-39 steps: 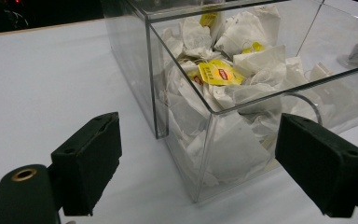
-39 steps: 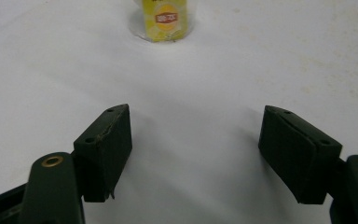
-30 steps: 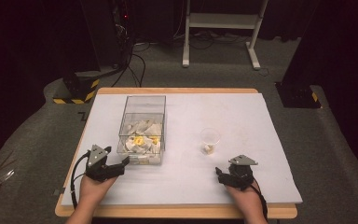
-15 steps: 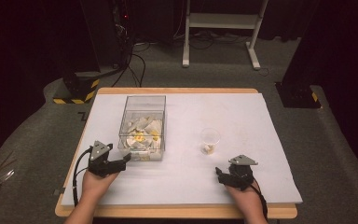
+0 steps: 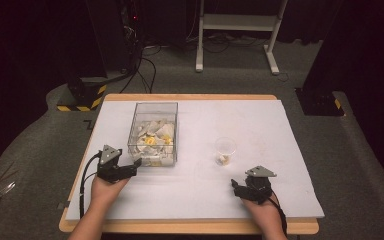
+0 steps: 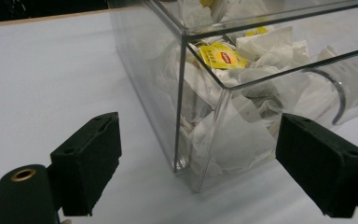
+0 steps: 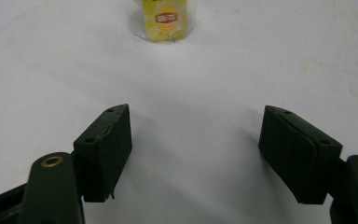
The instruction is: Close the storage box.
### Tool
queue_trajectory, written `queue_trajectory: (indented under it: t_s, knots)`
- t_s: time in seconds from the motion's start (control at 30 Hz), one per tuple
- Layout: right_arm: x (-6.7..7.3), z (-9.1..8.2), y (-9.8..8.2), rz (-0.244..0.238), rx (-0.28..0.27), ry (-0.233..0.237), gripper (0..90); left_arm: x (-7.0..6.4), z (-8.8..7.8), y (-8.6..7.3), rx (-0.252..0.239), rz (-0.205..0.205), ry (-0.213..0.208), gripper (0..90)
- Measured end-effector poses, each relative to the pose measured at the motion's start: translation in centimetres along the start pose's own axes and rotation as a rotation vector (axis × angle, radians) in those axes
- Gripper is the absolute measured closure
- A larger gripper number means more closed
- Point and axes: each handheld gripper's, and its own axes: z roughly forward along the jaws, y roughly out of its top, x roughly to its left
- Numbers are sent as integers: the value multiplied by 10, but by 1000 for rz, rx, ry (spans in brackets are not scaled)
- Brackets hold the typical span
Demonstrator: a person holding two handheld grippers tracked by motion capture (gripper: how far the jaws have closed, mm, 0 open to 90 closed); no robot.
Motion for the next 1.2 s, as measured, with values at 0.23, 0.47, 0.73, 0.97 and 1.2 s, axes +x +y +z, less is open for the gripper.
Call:
queue_trajectory:
  t_s: [0.23, 0.47, 0.73, 0.97, 1.2]
  knots:
    - [0, 0, 0, 0, 0, 0, 256, 5, 11, -1, 8, -39, 5, 230]
    - [0, 0, 0, -1, 0, 0, 255, 6, 18, 3, 10, -43, 15, 291]
    - [0, 0, 0, -1, 0, 0, 255, 7, 26, 8, 8, -61, 34, 321]
    - [0, 0, 0, 0, 0, 0, 255, 12, 28, 8, 11, -94, 63, 340]
    - [0, 0, 0, -1, 0, 0, 255, 11, 26, 7, 23, -94, 59, 350]
